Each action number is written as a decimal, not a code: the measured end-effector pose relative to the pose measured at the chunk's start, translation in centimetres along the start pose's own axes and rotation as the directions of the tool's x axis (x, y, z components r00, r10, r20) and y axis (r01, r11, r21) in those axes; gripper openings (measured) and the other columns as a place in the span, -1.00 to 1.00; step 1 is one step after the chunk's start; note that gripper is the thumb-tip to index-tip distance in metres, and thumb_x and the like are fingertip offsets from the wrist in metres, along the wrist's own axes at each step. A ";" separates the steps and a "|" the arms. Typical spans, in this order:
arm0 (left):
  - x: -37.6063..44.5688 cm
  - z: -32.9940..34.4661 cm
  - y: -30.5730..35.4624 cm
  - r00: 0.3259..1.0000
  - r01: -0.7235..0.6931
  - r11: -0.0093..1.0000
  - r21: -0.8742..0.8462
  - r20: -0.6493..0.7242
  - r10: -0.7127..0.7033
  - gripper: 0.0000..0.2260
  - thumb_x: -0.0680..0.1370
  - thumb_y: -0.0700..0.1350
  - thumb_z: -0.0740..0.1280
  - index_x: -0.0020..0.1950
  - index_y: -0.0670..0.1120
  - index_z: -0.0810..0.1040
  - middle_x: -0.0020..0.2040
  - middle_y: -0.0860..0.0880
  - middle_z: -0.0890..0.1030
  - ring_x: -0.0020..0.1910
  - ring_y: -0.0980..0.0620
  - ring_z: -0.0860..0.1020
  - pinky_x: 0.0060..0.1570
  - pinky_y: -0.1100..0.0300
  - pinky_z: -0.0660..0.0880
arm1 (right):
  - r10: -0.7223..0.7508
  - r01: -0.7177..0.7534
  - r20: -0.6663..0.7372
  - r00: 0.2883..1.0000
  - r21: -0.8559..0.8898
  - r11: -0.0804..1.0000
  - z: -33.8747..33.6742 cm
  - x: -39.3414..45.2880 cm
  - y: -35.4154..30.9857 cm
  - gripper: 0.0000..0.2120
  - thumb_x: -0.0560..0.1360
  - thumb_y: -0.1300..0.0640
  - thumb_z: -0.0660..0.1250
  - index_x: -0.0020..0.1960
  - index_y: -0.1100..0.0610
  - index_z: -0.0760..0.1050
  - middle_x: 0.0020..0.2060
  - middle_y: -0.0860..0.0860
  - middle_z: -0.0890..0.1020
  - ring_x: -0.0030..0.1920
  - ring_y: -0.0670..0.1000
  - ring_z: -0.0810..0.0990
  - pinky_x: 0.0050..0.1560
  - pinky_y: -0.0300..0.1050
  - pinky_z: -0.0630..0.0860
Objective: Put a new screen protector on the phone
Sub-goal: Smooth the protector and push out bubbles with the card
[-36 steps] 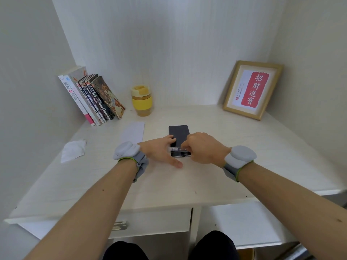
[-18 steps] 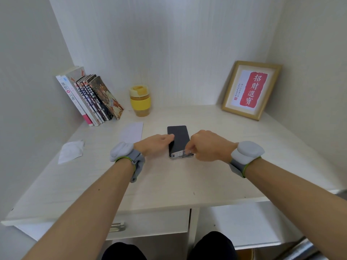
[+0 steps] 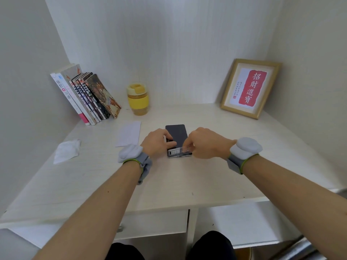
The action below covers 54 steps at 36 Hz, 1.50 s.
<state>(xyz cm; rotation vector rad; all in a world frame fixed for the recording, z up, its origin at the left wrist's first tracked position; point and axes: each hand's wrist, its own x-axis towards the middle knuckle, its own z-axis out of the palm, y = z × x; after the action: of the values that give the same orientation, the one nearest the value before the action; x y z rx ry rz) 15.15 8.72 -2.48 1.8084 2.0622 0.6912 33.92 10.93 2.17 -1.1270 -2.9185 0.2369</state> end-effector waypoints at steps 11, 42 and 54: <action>-0.1 -0.2 -0.4 1.000 -0.011 0.999 -0.032 -0.011 0.011 -0.79 0.44 0.03 0.46 0.01 0.02 0.57 0.16 0.02 0.54 0.15 0.01 0.49 0.17 0.11 0.43 | -0.022 0.018 -0.040 0.999 -0.081 0.997 0.1 0.3 0.2 -0.60 0.41 0.28 0.20 0.07 -0.07 0.65 -0.15 0.01 0.62 -0.07 0.12 0.54 -0.19 -0.05 0.47; -0.2 0.0 -1.1 0.999 -0.054 0.997 -0.050 0.002 0.054 -0.78 0.52 -0.03 0.39 0.15 -0.01 0.57 0.23 0.04 0.51 0.19 0.05 0.46 0.15 0.24 0.33 | -0.118 0.080 -0.145 0.982 -0.244 0.966 1.1 2.2 1.5 -0.68 0.60 0.18 0.20 0.17 -0.17 0.57 0.02 -0.06 0.58 0.02 0.05 0.52 -0.08 -0.11 0.21; -0.2 0.1 -1.2 0.998 -0.059 0.997 -0.054 0.024 0.060 -0.65 0.43 0.06 0.47 0.15 -0.02 0.53 0.23 0.02 0.50 0.21 0.03 0.45 0.26 0.11 0.39 | -0.181 0.099 -0.161 0.970 -0.417 0.903 1.7 2.1 3.2 -0.63 0.51 0.30 0.21 0.05 -0.15 0.57 -0.07 -0.13 0.63 -0.06 0.02 0.53 -0.12 -0.12 0.14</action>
<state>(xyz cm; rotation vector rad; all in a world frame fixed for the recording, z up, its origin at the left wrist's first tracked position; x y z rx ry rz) 14.18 8.46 -3.21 1.8465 1.9621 0.7276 34.40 14.45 -0.06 -0.8956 -2.9207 -0.4807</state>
